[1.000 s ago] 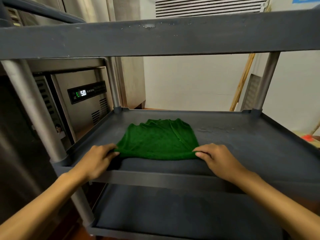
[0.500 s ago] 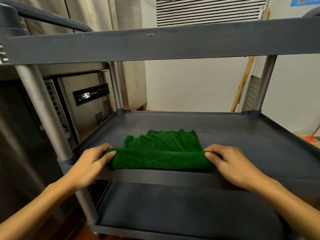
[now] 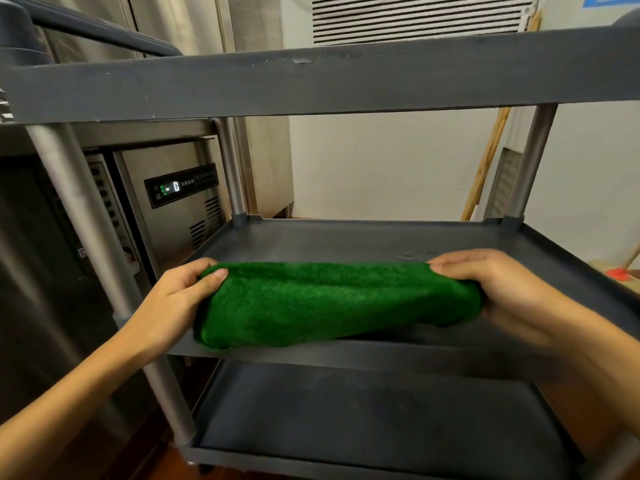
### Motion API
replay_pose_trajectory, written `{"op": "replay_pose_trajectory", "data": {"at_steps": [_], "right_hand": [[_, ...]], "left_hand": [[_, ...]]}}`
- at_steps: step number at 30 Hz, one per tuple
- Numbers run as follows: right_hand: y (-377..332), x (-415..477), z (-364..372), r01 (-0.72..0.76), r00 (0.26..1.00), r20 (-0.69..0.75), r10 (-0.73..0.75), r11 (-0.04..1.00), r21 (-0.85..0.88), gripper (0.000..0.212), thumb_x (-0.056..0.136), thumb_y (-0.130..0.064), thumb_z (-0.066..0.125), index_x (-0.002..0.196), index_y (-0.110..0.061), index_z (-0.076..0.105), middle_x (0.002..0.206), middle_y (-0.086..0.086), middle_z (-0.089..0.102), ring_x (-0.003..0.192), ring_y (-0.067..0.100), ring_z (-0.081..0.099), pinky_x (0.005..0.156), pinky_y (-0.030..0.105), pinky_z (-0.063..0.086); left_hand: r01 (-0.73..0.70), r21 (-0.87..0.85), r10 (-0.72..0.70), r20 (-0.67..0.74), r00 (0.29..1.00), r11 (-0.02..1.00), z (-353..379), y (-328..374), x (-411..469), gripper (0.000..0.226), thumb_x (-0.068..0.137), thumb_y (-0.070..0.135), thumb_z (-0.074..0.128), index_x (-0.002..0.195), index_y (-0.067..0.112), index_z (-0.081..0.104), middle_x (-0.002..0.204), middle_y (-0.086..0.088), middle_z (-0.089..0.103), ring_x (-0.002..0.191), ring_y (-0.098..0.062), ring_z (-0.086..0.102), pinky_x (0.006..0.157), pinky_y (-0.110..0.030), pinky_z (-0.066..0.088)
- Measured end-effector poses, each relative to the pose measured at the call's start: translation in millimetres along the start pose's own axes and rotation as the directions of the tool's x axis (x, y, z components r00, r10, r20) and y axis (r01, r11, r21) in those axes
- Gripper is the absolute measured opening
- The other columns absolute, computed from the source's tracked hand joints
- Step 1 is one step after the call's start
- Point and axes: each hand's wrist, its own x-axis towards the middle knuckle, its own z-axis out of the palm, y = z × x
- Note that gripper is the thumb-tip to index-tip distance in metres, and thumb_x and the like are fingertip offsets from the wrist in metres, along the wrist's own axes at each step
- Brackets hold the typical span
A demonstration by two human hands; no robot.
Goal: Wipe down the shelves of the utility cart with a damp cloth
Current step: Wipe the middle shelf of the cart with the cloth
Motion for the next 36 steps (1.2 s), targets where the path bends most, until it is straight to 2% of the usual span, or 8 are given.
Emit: {"op": "replay_pose_trajectory", "data": {"at_steps": [7, 12, 18, 23, 25, 27, 32, 36], "right_hand": [[-10, -2, -12, -0.056, 0.995, 0.087, 0.049, 0.995, 0.08, 0.026, 0.079, -0.012, 0.055, 0.087, -0.001, 0.078, 0.095, 0.022, 0.07, 0.064, 0.022, 0.068, 0.052, 0.028, 0.056], [-18, -5, -14, -0.087, 0.986, 0.157, 0.052, 0.971, 0.222, 0.029, 0.075, -0.012, 0.053, 0.084, 0.0, 0.078, 0.09, 0.015, 0.074, 0.068, 0.019, 0.072, 0.061, 0.028, 0.06], [-28, 22, -33, -0.103, 0.994, 0.056, 0.091, 0.953, 0.284, 0.034, 0.098, -0.01, 0.047, 0.088, -0.004, 0.079, 0.094, 0.009, 0.076, 0.076, 0.013, 0.074, 0.06, 0.022, 0.059], [-11, 61, -54, -0.103, 0.993, -0.062, 0.103, 0.995, -0.006, 0.02, 0.096, -0.013, 0.057, 0.106, -0.001, 0.071, 0.095, 0.011, 0.076, 0.081, 0.015, 0.072, 0.069, 0.025, 0.06], [6, 77, -62, -0.089, 0.99, -0.127, 0.057, 0.96, -0.265, 0.016, 0.095, -0.013, 0.061, 0.106, -0.01, 0.073, 0.103, 0.012, 0.075, 0.094, 0.02, 0.071, 0.086, 0.034, 0.057], [25, 89, -64, -0.068, 0.99, -0.141, -0.006, 0.858, -0.51, 0.018, 0.092, -0.018, 0.066, 0.109, -0.019, 0.071, 0.098, 0.005, 0.071, 0.089, 0.017, 0.069, 0.085, 0.032, 0.056], [69, 103, -59, 0.109, 0.994, 0.09, -0.062, 0.656, -0.747, 0.017, 0.088, -0.024, 0.072, 0.102, -0.027, 0.065, 0.113, -0.001, 0.065, 0.094, 0.014, 0.065, 0.089, 0.034, 0.053], [65, 72, -61, 0.33, 0.936, 0.175, -0.305, 0.59, -0.737, 0.029, 0.079, -0.063, 0.065, 0.095, -0.039, 0.072, 0.109, -0.016, 0.064, 0.107, 0.002, 0.058, 0.093, 0.029, 0.048]], "left_hand": [[0.16, -0.22, -0.17, -0.025, 0.985, 0.962, 18, 19, 10, 0.028, 0.096, 0.018, 0.053, 0.109, -0.003, 0.066, 0.099, -0.018, 0.074, 0.086, -0.025, 0.07, 0.073, -0.031, 0.059], [0.232, -0.295, -0.249, -0.019, 0.968, 0.927, 19, 31, 10, 0.024, 0.098, 0.016, 0.051, 0.107, 0.005, 0.07, 0.096, -0.015, 0.076, 0.076, -0.021, 0.075, 0.066, -0.028, 0.062], [0.182, -0.156, -0.188, -0.023, 0.982, 0.971, 25, 42, 40, 0.022, 0.098, 0.019, 0.055, 0.106, 0.005, 0.07, 0.101, -0.015, 0.076, 0.09, -0.026, 0.074, 0.089, -0.038, 0.057], [0.056, 0.287, -0.07, 0.04, 0.997, 0.956, 38, 21, 87, 0.024, 0.101, 0.029, 0.056, 0.087, 0.015, 0.069, 0.084, -0.009, 0.074, 0.082, -0.027, 0.07, 0.08, -0.037, 0.054], [-0.041, 0.582, -0.014, 0.089, 0.996, 0.812, 48, 5, 103, 0.025, 0.099, 0.033, 0.057, 0.083, 0.016, 0.065, 0.078, -0.006, 0.068, 0.076, -0.024, 0.065, 0.072, -0.036, 0.05], [-0.102, 0.719, -0.012, 0.151, 0.988, 0.688, 62, -13, 114, 0.021, 0.097, 0.032, 0.061, 0.091, 0.013, 0.066, 0.086, -0.007, 0.068, 0.077, -0.021, 0.062, 0.072, -0.034, 0.048], [-0.12, 0.816, -0.111, 0.22, 0.969, 0.565, 82, -52, 122, 0.029, 0.09, 0.031, 0.069, 0.117, 0.026, 0.061, 0.114, 0.0, 0.069, 0.092, -0.018, 0.065, 0.084, -0.036, 0.054], [-0.308, 0.687, 0.124, 0.305, 0.944, 0.658, 80, -31, 84, 0.036, 0.088, 0.064, 0.057, 0.112, 0.037, 0.063, 0.108, 0.013, 0.062, 0.094, -0.005, 0.063, 0.078, -0.036, 0.056]]}}
